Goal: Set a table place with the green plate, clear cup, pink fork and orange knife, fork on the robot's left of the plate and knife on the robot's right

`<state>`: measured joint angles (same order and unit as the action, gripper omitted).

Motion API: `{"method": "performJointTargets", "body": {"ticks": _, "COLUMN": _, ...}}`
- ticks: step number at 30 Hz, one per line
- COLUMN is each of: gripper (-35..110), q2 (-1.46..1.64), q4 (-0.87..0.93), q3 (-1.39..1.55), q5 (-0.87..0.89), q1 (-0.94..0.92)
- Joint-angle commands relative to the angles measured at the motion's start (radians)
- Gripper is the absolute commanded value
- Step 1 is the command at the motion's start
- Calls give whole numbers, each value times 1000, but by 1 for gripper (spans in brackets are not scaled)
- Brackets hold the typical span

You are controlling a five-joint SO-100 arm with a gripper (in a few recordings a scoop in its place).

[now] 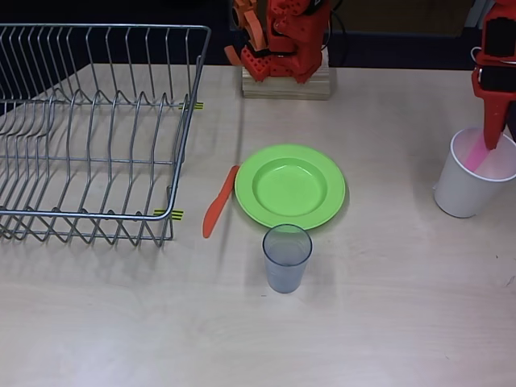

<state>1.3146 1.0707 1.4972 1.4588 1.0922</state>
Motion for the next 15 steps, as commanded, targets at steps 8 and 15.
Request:
{"method": "performJointTargets", "body": {"ticks": 8, "gripper": 4, "q2": 51, "q4": 2, "q3": 41, "q5": -20, "q1": -11}}
{"method": "performJointTargets", "body": {"ticks": 15, "gripper": 1, "q2": 67, "q4": 37, "q3": 6, "q5": -49, "q1": -20}}
